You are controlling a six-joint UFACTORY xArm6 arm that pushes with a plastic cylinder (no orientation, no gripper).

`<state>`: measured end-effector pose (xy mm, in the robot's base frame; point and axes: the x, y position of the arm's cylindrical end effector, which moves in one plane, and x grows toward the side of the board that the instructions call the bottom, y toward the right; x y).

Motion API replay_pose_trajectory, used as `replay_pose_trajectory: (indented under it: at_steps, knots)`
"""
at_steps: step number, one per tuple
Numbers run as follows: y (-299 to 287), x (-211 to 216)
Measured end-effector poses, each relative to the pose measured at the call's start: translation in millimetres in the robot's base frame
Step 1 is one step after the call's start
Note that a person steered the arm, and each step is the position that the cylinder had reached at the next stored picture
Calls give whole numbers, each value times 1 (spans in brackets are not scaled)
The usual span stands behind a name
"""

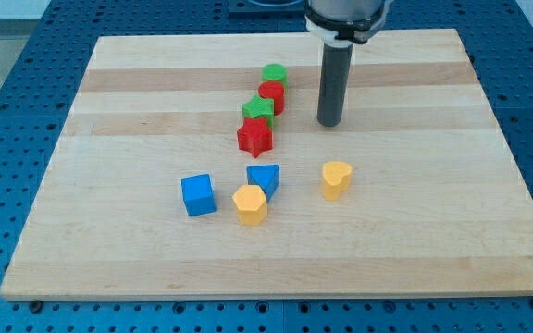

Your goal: Move the arm near to the blue triangle

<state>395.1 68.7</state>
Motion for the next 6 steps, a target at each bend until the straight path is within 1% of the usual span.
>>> replay_pose_trajectory:
  at_steps: [2, 5, 6]
  knots:
    - [0, 25]
    - [-34, 63]
    - [-52, 64]
